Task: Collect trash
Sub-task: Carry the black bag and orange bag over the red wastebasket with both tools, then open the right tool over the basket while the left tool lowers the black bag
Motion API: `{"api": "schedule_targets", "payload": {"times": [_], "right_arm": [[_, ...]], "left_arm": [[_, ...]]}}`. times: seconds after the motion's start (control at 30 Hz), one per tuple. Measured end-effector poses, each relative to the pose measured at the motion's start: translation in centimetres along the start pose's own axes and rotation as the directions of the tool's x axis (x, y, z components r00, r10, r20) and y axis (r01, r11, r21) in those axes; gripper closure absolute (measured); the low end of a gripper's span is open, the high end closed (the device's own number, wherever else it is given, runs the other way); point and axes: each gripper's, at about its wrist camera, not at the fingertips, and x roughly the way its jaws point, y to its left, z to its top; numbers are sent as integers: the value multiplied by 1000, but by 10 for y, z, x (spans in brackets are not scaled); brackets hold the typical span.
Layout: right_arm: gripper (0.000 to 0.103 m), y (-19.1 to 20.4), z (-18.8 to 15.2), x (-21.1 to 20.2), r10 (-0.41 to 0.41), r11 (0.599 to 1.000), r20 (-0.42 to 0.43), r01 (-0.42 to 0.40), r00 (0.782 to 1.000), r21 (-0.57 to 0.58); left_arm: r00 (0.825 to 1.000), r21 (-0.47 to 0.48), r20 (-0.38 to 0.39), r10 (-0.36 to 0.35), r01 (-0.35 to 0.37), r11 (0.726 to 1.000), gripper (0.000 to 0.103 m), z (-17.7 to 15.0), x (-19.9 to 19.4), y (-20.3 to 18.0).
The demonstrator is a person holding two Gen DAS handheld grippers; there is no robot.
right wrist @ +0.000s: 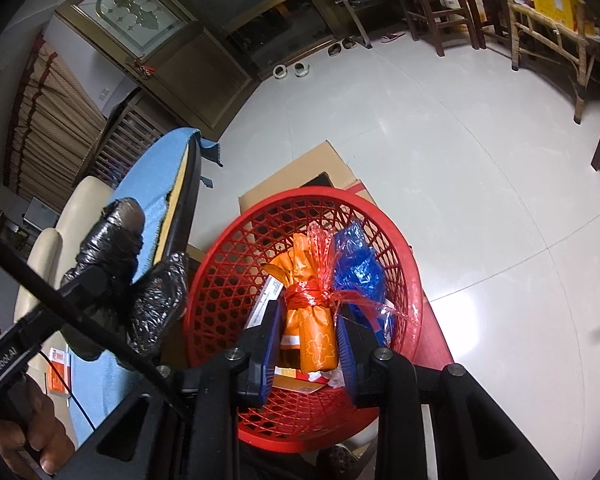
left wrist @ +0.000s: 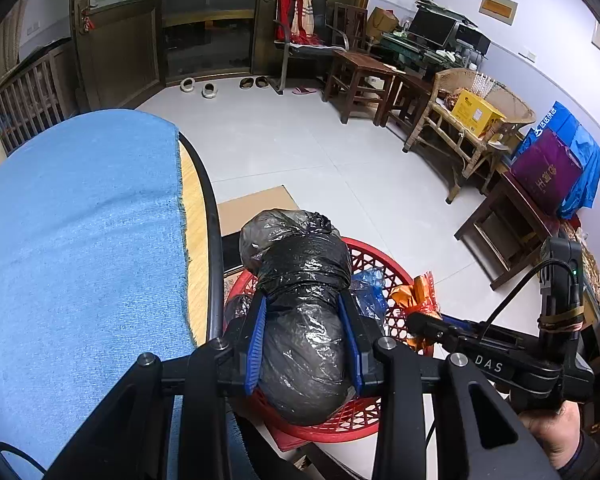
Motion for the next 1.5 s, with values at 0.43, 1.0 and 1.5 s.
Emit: {"api": "schedule_targets", "payload": {"times": [0.43,1.0,1.5], "right_arm": [[24,2,4,0,7,1000,2,-7,1000,9],[24,-9,20,-48,19,998,146,-27,989,53],[24,-16,19,-61,25,997,180,-37,983,69]], "left_arm": [[1000,0,5,2,-2,1000,67,-1,2,-1],[1000,29,-24,-6,7,1000,67,0,13,-5],[998,53,-63,3,0,999,67,-1,29,-14]]}}
